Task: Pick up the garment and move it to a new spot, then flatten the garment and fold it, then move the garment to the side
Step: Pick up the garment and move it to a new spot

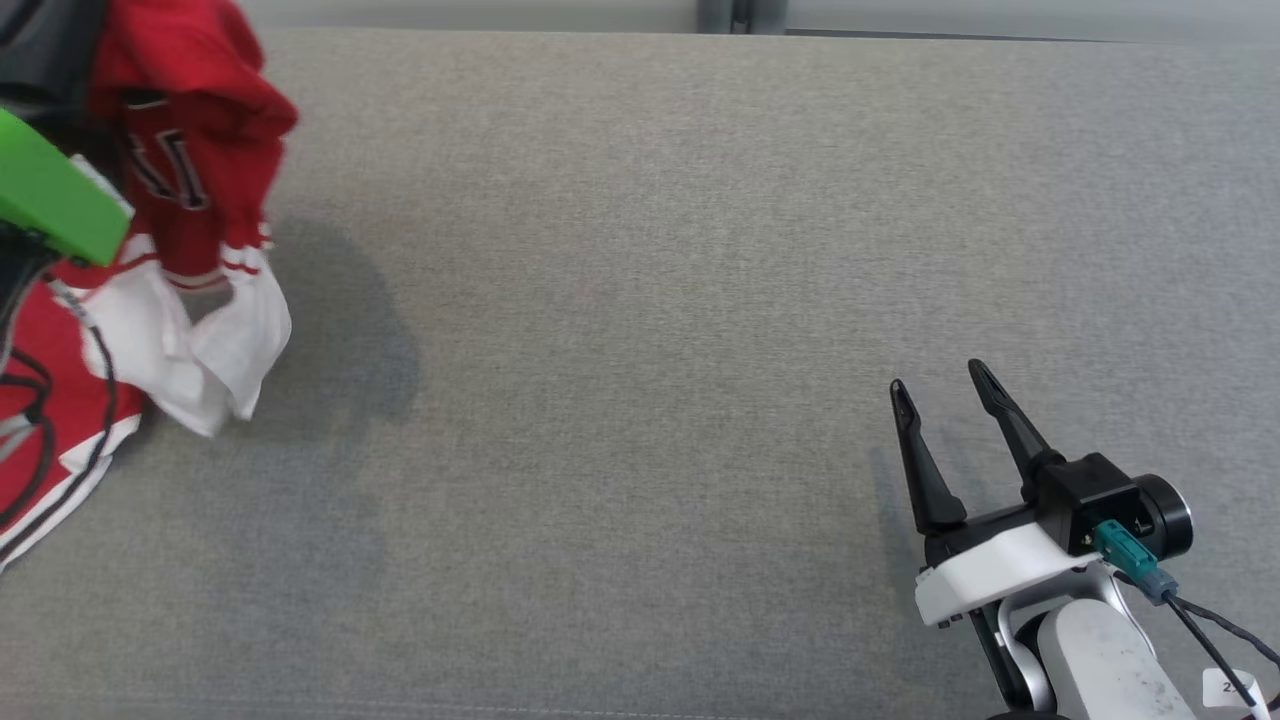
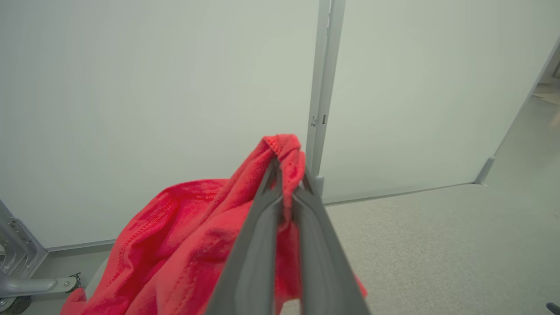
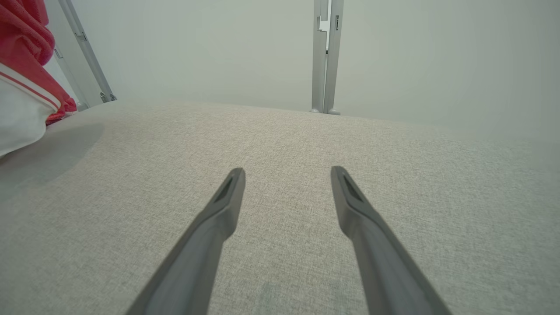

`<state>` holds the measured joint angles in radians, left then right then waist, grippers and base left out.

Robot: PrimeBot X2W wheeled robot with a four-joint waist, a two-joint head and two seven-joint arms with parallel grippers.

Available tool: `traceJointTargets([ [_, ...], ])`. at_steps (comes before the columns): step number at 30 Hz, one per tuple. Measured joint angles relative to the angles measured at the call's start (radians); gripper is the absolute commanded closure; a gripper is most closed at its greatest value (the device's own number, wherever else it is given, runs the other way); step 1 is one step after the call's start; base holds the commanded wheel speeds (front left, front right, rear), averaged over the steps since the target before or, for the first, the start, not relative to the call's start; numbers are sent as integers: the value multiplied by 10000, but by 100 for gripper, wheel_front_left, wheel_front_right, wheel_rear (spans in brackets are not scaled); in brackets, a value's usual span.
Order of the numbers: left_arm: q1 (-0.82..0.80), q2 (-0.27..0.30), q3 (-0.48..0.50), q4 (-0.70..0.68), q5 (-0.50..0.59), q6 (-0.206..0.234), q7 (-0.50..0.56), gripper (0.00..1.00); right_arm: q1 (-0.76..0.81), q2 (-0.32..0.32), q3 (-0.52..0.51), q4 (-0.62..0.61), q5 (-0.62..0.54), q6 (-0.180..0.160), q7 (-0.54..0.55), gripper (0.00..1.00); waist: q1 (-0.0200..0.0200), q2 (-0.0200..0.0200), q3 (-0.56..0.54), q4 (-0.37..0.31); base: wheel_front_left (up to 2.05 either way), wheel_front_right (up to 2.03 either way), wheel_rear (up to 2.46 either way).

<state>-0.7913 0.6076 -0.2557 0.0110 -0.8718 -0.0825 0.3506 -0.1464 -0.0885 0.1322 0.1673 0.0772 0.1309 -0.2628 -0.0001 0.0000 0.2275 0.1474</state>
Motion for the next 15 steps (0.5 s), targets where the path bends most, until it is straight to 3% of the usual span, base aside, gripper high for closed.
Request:
traceJointTargets([
  [10, 348, -1453, -740, -3496, -1436, 1034, 1149, 100, 33, 270, -268, -98, 96, 0, 0, 0, 0, 0, -336, -1448, 0, 0, 0],
  [15, 890, -1927, -1264, -3743, -1233, 1532, 1064, 100, 198, 322, -383, -96, 123, 0, 0, 0, 0, 1, -456, -2272, 0, 0, 0],
])
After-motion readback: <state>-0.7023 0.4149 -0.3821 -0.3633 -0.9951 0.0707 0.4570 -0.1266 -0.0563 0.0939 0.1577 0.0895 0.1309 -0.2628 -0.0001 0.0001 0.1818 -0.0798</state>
